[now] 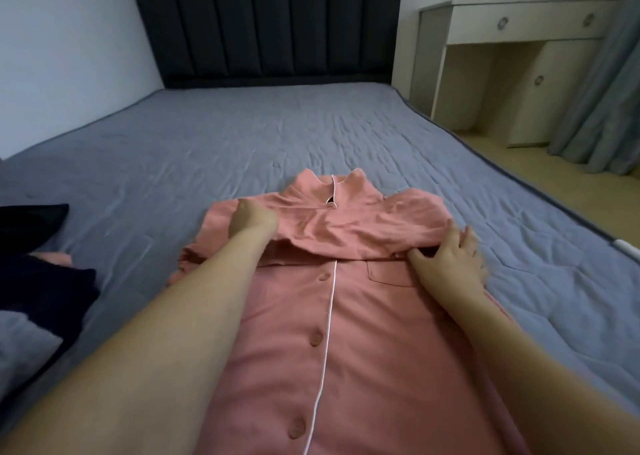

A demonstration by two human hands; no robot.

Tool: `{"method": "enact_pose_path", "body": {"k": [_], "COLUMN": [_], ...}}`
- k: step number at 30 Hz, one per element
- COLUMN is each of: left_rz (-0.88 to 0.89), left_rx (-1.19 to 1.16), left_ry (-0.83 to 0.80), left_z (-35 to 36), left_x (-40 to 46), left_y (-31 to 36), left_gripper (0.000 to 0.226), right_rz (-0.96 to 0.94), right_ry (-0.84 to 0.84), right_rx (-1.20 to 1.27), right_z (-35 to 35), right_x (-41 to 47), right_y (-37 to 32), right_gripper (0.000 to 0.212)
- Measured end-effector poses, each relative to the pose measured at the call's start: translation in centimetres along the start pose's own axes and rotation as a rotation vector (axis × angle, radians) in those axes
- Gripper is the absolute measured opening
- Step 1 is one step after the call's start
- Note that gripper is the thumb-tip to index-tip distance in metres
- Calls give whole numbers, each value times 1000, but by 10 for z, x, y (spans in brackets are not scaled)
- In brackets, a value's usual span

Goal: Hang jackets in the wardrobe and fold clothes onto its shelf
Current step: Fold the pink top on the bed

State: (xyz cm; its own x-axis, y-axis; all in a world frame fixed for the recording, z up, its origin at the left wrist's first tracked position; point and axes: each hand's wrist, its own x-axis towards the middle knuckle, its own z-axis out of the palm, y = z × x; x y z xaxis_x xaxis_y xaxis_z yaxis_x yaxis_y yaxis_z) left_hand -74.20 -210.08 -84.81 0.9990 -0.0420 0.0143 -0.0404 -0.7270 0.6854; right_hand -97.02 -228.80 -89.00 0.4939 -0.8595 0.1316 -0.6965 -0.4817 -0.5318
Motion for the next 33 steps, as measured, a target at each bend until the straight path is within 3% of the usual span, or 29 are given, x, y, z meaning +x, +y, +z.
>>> {"method": "enact_pose_path", "body": {"k": [4, 6, 8, 11, 13, 15, 18, 20, 23, 25, 29, 33], "left_rz": [264, 264, 188, 163, 187, 216, 361, 488, 559, 478, 429, 403], "left_rx": [271, 365, 443, 479, 480, 532, 742, 732, 611, 636, 623, 636], "left_ry": [235, 243, 197, 122, 124, 166, 279, 224, -163, -335, -259, -169], "left_z": [-27, -40, -45, -35, -26, -22, -15, -3, 29, 43, 56, 57], "left_x": [16, 26, 31, 28, 24, 21, 16, 11, 9, 13, 24, 37], "left_y": [-12, -32, -50, -66, -70, -67, -52, -34, -22, -36, -65, -43], "left_gripper": [26, 26, 28, 32, 33, 33, 38, 51, 63, 68, 72, 59], "right_rz": [69, 59, -92, -301, -265, -170, -249, -379, -499, -404, -200, -177], "right_ry": [44, 81, 108, 156, 38, -159, -454, -518, -453, -410, -234, -53], "right_rx": [135, 251, 99, -399, -659, -727, -615, -450, -441, -414, -274, -127], "right_z": [-7, -10, -10, -12, -16, -27, -38, -28, 15, 44, 62, 58], "right_x": [22, 29, 31, 31, 33, 40, 62, 67, 62, 65, 102, 129], "right_y": [-4, -6, -2, 17, 24, 15, -19, -48, -69, -58, -29, -6], "right_gripper": [64, 52, 39, 26, 32, 46, 76, 80, 77, 77, 78, 52]}}
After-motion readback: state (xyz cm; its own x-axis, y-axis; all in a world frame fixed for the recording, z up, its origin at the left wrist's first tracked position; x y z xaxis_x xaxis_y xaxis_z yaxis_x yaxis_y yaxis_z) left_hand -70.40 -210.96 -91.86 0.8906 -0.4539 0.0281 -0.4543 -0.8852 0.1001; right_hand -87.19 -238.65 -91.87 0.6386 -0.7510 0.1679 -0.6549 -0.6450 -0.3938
